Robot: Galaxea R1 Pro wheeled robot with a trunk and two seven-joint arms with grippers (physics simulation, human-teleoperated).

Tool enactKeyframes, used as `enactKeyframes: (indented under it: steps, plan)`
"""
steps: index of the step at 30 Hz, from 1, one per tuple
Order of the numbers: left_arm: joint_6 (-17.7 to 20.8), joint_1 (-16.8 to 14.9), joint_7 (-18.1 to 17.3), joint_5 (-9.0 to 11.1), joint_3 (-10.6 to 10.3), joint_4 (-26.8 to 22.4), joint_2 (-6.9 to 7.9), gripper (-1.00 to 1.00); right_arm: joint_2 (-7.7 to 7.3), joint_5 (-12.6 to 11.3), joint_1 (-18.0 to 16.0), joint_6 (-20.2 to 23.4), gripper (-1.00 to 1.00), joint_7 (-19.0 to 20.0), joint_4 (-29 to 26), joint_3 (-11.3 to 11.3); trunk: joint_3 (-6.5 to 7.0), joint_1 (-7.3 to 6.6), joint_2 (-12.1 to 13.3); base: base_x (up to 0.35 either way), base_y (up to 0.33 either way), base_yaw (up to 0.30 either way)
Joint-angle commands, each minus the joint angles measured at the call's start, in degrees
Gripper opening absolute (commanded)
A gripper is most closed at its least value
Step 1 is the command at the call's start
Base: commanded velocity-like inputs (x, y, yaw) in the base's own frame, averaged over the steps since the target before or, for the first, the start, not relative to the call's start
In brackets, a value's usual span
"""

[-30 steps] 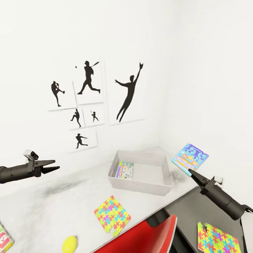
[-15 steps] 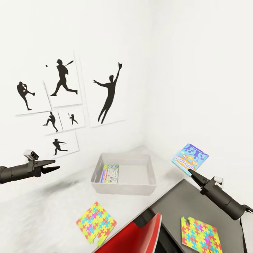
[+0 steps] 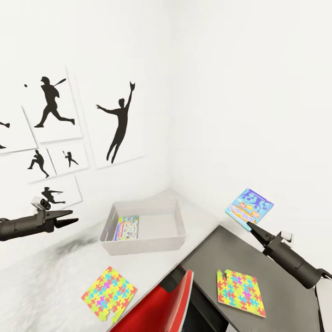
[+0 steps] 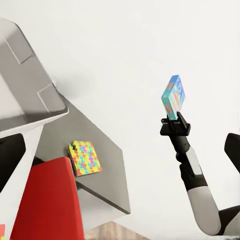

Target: Put all the toys in the child's room - the three board games (two on the bed and one on the table), the two jigsaw puzzles on the table, and the tennis ball on the table - inside the toy box on the table in the child's room.

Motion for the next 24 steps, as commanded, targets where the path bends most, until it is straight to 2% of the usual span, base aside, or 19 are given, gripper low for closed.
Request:
enactKeyframes:
  steps: [1,7,24]
  plan:
    - [0.61,-0.02,-0.19,0.03,-0.03,-0.03,0.04,1.0,0.01,-0.17,-0.09,0.33,-1.0,0.3,0.0,-0.05,-0.14,0.03,-0.14,-0.099,0.0,-0.277]
    - [0.66,0.01,-0.19,0.09,-0.03,-0.03,0.04,1.0,0.01,-0.16,-0.09,0.33,-1.0,0.28,0.0,-0.08,-0.14,0.03,-0.14,-0.132,0.0,-0.159]
    - [0.66,-0.01,-0.19,0.1,-0.03,-0.02,0.04,1.0,0.09,0.03,-0.09,0.33,-1.0,0.27,0.0,0.01,-0.14,0.03,-0.14,-0.005,0.0,-0.004]
